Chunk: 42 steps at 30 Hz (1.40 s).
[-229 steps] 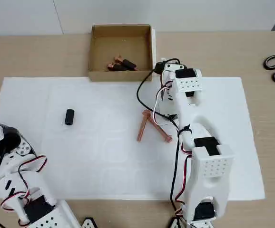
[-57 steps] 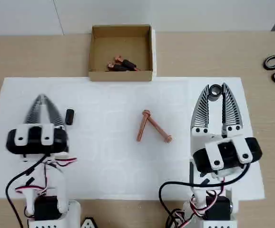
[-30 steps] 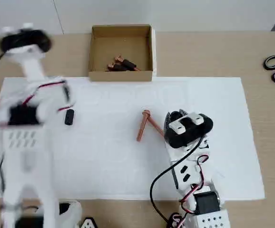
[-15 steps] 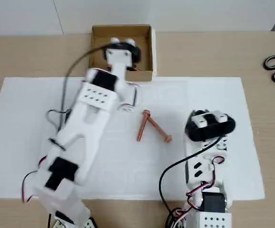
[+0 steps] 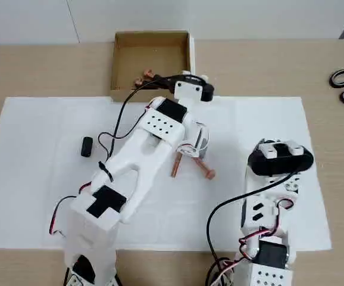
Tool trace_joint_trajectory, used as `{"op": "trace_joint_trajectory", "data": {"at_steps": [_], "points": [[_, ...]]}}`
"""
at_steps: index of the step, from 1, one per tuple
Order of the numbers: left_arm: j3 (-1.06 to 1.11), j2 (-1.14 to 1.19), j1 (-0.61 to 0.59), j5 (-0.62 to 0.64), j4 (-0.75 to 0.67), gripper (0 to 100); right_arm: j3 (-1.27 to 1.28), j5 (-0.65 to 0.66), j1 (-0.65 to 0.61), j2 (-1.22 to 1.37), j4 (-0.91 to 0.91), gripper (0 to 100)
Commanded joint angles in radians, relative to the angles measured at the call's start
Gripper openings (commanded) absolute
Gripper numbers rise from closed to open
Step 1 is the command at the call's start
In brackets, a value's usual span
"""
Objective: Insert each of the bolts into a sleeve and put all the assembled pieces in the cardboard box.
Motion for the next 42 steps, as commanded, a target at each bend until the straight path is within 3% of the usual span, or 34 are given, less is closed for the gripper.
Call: {"op": "trace_joint_trajectory", "data": {"at_steps": [1,35,42], "points": [[-0.051,0.014,0.003,0.006,0.003,25,0.006,-0.008,0.018,-0.013,-0.004,0.4],[-0.073,0.034,-0.094,0.005,0.057,25,0.006,-0.008,0.013,-0.013,0.004,0.4],[-0.077,0.133,-0.095,0.005,0.06,25,0.006,-0.008,0.015,-0.013,0.004,0.4]]}}
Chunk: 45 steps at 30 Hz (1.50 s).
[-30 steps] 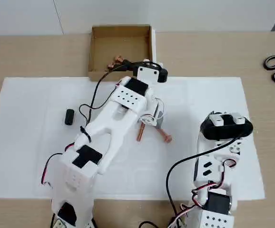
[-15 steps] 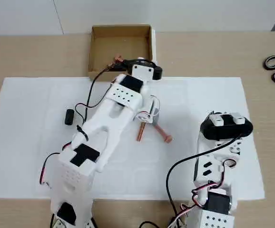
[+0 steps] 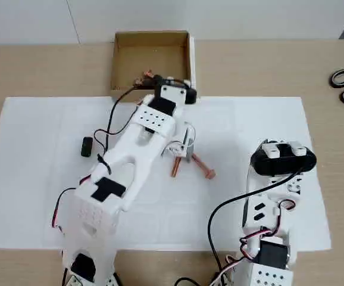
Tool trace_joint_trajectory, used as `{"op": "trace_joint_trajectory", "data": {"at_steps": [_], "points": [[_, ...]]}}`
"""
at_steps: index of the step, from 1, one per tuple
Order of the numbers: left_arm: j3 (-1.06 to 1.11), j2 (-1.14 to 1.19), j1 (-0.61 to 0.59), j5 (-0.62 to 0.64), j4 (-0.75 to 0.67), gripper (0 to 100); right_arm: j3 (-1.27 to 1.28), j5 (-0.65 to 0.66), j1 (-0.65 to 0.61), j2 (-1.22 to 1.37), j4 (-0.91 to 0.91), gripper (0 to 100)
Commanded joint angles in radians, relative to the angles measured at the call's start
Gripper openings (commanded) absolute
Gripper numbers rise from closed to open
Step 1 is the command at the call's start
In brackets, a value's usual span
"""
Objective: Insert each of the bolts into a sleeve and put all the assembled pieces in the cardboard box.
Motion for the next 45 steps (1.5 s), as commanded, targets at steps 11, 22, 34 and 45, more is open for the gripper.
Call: {"op": "trace_joint_trajectory", "data": {"at_steps": [11,22,34,45], "points": [[-0.039,0.015,-0.008,-0.003,-0.118,9,0.006,-0.006,0.005,-0.013,0.002,0.4],[-0.189,-0.086,0.009,-0.02,0.048,1,0.006,-0.003,-0.061,-0.013,0.082,0.4],[-0.486,-0.384,0.052,-0.048,0.204,1,0.006,-0.006,-0.338,-0.013,-0.17,0.4],[-0.486,-0.64,0.075,-0.048,-0.031,1,0.006,-0.008,-0.389,-0.013,-0.41,0.5]]}}
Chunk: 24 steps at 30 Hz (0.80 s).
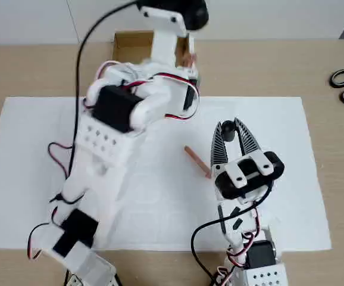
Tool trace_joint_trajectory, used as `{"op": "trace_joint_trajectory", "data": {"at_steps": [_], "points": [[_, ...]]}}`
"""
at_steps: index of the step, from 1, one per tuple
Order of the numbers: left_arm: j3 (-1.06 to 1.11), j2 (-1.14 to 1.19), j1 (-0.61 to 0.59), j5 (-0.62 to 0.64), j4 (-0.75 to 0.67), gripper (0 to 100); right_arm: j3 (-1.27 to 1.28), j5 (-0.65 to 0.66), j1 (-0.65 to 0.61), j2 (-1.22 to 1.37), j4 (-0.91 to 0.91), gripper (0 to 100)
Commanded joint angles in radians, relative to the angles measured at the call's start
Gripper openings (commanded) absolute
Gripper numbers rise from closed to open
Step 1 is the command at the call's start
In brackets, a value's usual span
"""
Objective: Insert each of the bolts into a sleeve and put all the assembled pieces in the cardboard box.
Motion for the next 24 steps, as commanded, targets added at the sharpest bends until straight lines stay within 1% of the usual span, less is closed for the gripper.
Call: {"op": "trace_joint_trajectory", "data": {"at_steps": [1,3,6,10,13,16,20,22,24], "points": [[-0.047,-0.127,0.005,-0.006,-0.095,1,0.006,-0.008,-0.01,-0.013,-0.073,0.5],[-0.047,-0.173,0.005,-0.006,-0.095,1,0.006,-0.008,-0.01,-0.013,-0.108,0.5],[-0.044,-0.238,0.005,-0.011,-0.055,1,0.006,-0.008,-0.01,-0.013,-0.119,0.5],[0.025,-0.318,0.006,-0.08,-0.038,1,0.006,-0.008,-0.01,-0.013,-0.114,0.5],[0.044,-0.404,0.011,-0.149,-0.08,1,0.006,-0.006,-0.035,-0.013,-0.113,0.5],[0.094,-0.491,0.012,-0.209,-0.147,1,0.006,-0.006,-0.091,-0.013,-0.113,0.5],[0.243,-0.617,0.014,-0.219,-0.138,1,0.006,-0.005,-0.162,-0.013,-0.113,0.5],[0.343,-0.7,0.014,-0.219,-0.121,1,0.006,-0.005,-0.179,-0.012,-0.113,0.5],[0.452,-0.798,0.008,-0.219,-0.146,1,0.006,-0.005,-0.18,-0.012,-0.113,0.5]]}}
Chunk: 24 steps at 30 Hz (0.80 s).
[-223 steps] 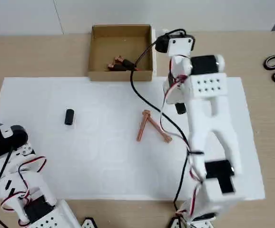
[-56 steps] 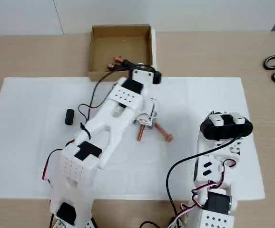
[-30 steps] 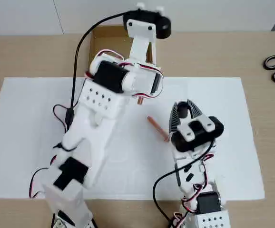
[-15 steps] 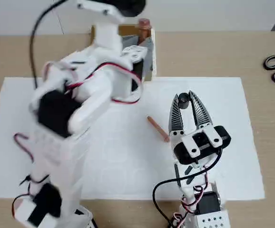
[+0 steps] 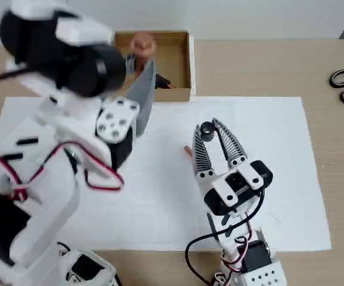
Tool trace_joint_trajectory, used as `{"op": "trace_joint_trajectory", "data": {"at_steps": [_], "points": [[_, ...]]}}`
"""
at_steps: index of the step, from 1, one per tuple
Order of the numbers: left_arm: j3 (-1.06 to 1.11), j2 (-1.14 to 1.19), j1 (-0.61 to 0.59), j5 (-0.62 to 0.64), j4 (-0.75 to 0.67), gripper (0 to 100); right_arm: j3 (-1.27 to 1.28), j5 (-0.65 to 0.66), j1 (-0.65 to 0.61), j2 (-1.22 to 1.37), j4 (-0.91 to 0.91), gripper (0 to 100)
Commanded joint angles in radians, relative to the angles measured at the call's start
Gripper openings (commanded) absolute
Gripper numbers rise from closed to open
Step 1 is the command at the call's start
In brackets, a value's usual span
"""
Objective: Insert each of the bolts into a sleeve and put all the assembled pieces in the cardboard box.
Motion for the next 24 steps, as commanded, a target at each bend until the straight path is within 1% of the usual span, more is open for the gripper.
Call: {"op": "trace_joint_trajectory", "data": {"at_steps": [1,4,6,8,11,12,14,16,19,24], "points": [[0.176,-0.176,0.0,-0.008,-0.066,1,0.006,-0.005,-0.005,-0.012,-0.021,0.5],[0.394,-0.318,0.0,-0.008,-0.204,1,0.006,-0.005,-0.005,-0.005,-0.021,0.5],[0.575,-0.407,0.0,-0.008,-0.345,1,0.006,-0.005,-0.007,-0.004,-0.007,0.5],[0.768,-0.491,0.0,-0.006,-0.549,1,0.006,-0.002,-0.008,-0.004,0.039,0.5],[1.056,-0.591,0.0,-0.006,-0.896,1,0.006,0.0,-0.005,-0.013,0.124,0.5],[1.139,-0.614,0.006,-0.005,-0.99,1,0.006,0.0,-0.004,-0.013,0.131,0.5],[1.268,-0.64,0.008,0.0,-1.12,1,0.006,0.0,-0.001,-0.013,0.127,0.5],[1.351,-0.644,0.008,0.0,-1.209,1,0.006,0.0,0.001,-0.013,0.113,0.5],[1.419,-0.644,0.026,0.0,-1.29,1,0.006,0.0,-0.004,-0.013,0.058,0.5],[1.46,-0.644,0.121,-0.005,-1.307,1,0.006,0.0,-0.01,-0.013,-0.036,0.5]]}}
